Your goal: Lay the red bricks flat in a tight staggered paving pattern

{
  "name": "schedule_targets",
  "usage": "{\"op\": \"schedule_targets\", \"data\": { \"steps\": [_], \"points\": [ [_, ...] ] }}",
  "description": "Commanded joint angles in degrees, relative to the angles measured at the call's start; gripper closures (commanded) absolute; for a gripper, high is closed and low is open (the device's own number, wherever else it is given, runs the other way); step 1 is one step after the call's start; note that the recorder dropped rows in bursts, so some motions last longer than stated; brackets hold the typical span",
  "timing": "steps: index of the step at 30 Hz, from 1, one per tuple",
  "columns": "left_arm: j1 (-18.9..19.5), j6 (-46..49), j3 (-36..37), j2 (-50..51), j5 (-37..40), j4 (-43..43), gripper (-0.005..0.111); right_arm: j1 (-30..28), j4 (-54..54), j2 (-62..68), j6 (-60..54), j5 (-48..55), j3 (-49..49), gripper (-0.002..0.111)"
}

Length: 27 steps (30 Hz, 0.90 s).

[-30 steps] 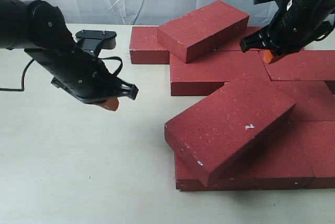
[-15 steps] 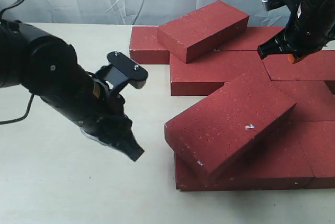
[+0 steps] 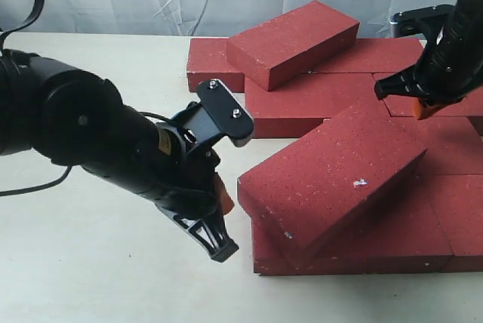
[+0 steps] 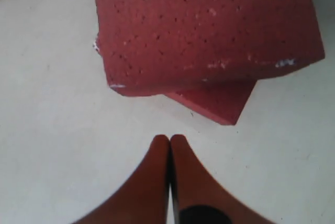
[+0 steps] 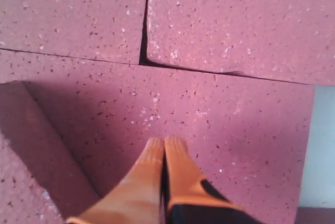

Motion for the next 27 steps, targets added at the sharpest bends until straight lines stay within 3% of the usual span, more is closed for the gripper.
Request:
{"op": "schedule_targets", "data": {
  "steps": [1,11,27],
  "points": [
    [-0.4,1.7,0.1,-0.6,-2.3,-2.7,0.107,-2.4,7.9,0.1,-6.6,0.8,0.3,0.109],
    [-0.4,18.6,0.1,4.6,-0.3,-16.4,0.107,-2.3,9.3,0.8,-7.7,2.2,0.3,0.109],
    [-0.4,18.3,0.0,7.4,-7.4,-16.4,0.107,-2.3,21.4,0.8,-19.1,4.5,1.6,0.109]
  ]
}}
